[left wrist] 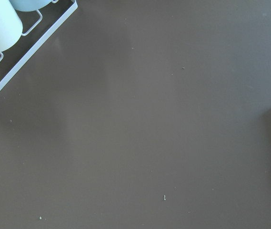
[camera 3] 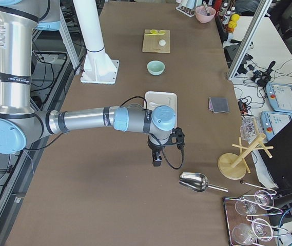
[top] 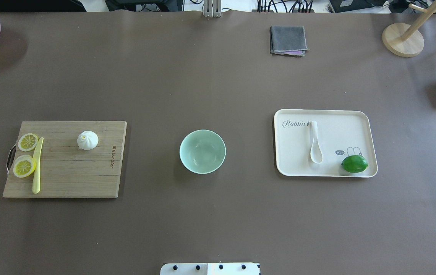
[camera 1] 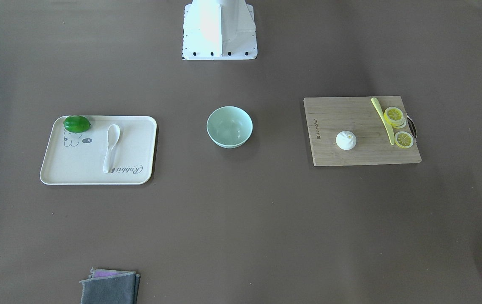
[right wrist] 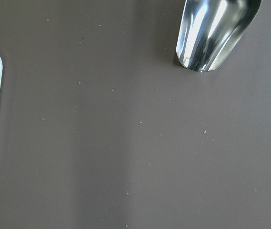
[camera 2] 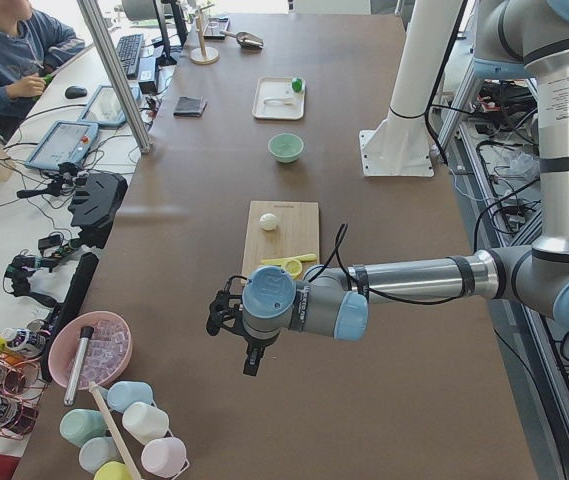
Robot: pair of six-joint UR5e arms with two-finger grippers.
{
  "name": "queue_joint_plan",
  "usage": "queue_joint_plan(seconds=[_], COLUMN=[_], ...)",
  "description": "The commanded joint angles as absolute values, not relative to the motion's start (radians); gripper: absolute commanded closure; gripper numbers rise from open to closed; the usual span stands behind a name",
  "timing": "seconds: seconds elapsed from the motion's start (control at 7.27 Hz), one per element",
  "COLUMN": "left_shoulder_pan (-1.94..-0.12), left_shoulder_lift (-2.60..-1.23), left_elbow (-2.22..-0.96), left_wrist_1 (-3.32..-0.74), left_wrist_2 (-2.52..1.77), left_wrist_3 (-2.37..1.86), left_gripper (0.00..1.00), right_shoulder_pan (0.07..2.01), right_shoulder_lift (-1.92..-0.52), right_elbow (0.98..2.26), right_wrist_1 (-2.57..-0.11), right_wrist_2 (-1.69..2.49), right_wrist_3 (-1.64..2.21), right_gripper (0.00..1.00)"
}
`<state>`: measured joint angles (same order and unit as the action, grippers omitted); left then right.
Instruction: Put spoon and bun in bowl
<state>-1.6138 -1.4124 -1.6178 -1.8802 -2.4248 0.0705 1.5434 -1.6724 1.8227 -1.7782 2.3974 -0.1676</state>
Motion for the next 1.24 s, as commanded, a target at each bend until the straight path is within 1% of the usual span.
queue_joint_plan(seconds=[0.0, 0.28, 0.69, 0.83, 0.96, 1.1], left_shoulder_pan=[-1.614, -1.612, -1.614, -1.612, -1.605, -1.605], left_shoulder_lift=[-1.401, -1.399, -1.387, -1.367, -1.4, -1.399], left_elbow=[-1.623, -1.621, -1.635, -1.617, -1.568, -1.563], left_wrist_1=[-1.937, -1.94, -2.023, -2.166, -2.205, -2.203], left_wrist_2=[-2.416, -2.418, -2.43, -2.418, -2.428, -2.428], left_wrist_3=[0.069, 0.066, 0.069, 0.063, 0.055, 0.052], left_gripper=[0.02, 0.02, 0.02, 0.02, 0.02, 0.02], right_shoulder_pan=[1.543, 1.545, 1.543, 1.545, 1.545, 1.545], right_shoulder_lift=[-1.664, -1.674, -1.64, -1.629, -1.637, -1.641], right_elbow=[1.819, 1.822, 1.815, 1.816, 1.806, 1.805], right_wrist_1=[-1.779, -1.779, -1.778, -1.778, -1.775, -1.732], right_wrist_2=[2.393, 2.399, 2.41, 2.41, 2.413, 2.411], right_wrist_3=[-0.164, -0.161, -0.155, -0.153, -0.155, -0.156], right_gripper=[0.0, 0.0, 0.0, 0.0, 0.0, 0.0])
